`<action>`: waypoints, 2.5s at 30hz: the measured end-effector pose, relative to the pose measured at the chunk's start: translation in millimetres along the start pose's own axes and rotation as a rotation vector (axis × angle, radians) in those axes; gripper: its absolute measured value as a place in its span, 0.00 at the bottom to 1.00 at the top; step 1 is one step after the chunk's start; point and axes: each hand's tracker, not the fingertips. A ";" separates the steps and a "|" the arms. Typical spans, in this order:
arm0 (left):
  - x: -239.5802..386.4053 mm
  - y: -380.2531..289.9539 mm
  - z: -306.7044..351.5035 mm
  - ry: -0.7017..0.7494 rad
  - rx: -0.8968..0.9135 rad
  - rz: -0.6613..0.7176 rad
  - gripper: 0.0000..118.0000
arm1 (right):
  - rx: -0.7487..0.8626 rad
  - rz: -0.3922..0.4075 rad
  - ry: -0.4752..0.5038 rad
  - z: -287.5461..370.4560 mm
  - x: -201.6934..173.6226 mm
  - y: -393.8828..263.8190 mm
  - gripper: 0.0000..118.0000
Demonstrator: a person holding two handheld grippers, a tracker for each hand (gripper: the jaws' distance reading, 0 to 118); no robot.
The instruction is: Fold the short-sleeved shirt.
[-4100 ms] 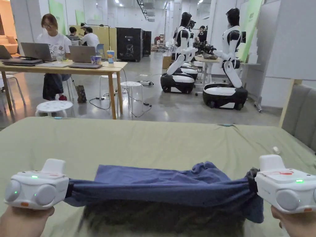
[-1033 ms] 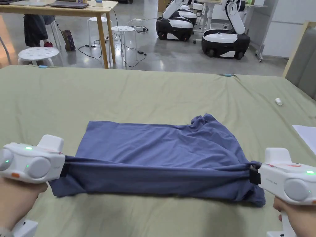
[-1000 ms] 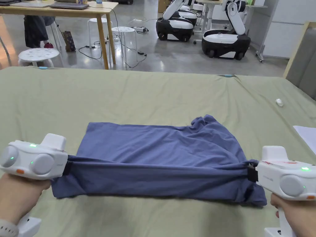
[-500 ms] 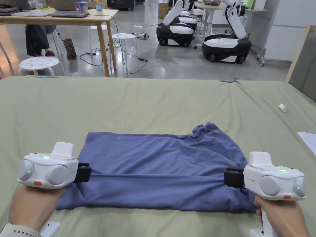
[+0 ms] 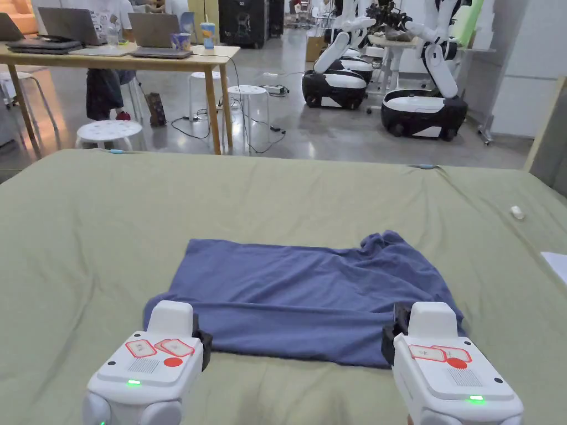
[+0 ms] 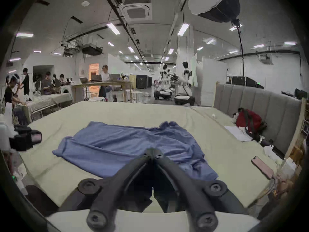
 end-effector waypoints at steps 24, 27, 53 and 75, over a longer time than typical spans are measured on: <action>-93.0 -5.4 -134.3 0.189 -0.283 0.154 0.79 | -0.104 0.023 -0.068 -36.7 37.5 1.7 0.00; -85.2 -18.0 -157.4 0.154 -0.392 0.127 0.73 | -0.127 0.025 -0.112 -42.4 60.7 1.3 0.00; -54.2 17.9 -108.2 0.182 -0.258 -0.003 0.03 | -0.471 -0.222 -0.054 -126.6 155.9 -63.6 0.09; -78.8 -41.6 -17.1 0.123 -0.294 0.127 0.03 | -0.485 -0.035 -0.123 -6.9 134.4 -65.5 0.08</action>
